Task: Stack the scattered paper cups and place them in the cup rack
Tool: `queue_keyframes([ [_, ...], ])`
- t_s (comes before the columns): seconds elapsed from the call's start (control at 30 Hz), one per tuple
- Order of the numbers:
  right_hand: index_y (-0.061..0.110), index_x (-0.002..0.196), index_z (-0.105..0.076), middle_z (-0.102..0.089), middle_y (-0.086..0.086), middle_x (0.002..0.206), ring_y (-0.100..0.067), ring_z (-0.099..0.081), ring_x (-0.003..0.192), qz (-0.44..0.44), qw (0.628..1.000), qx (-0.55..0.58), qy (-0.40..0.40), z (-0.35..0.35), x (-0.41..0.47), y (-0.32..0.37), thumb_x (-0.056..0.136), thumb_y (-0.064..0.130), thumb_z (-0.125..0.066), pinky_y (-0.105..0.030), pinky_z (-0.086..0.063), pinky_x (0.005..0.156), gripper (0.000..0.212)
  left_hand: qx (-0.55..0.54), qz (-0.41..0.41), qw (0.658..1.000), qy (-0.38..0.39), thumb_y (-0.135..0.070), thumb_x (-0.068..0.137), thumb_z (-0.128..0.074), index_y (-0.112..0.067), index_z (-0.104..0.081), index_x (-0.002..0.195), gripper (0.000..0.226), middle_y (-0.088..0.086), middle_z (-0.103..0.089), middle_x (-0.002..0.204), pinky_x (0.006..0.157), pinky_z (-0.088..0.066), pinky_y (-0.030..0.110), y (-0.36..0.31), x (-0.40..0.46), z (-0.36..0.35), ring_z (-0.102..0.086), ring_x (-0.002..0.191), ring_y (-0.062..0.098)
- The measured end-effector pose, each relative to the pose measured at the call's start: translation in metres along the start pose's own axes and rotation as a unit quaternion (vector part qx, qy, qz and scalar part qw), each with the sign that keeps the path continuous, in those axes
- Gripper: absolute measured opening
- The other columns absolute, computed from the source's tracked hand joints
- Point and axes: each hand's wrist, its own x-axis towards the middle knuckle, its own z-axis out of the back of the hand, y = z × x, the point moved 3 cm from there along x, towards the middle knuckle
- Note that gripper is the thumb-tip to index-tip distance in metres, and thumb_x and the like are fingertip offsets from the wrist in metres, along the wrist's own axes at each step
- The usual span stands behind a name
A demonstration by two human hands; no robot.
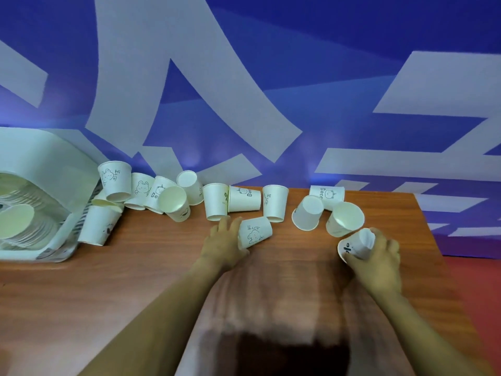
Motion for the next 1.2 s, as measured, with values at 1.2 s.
queue_keyframes([
  [1.2,0.021,0.112,-0.05,-0.058,0.001,0.107,-0.008,-0.055,0.083,0.08,0.968,0.18,0.153,-0.001,-0.134,0.126,0.08,0.041,-0.071,-0.021,-0.04,0.061,0.044,-0.109,-0.068,0.977,-0.17,-0.05,0.071,-0.058,-0.029,-0.04,0.133,0.068,0.002,-0.04,0.134,0.101,-0.036,0.035,0.055,-0.152,0.087,-0.04,0.12,0.027],
])
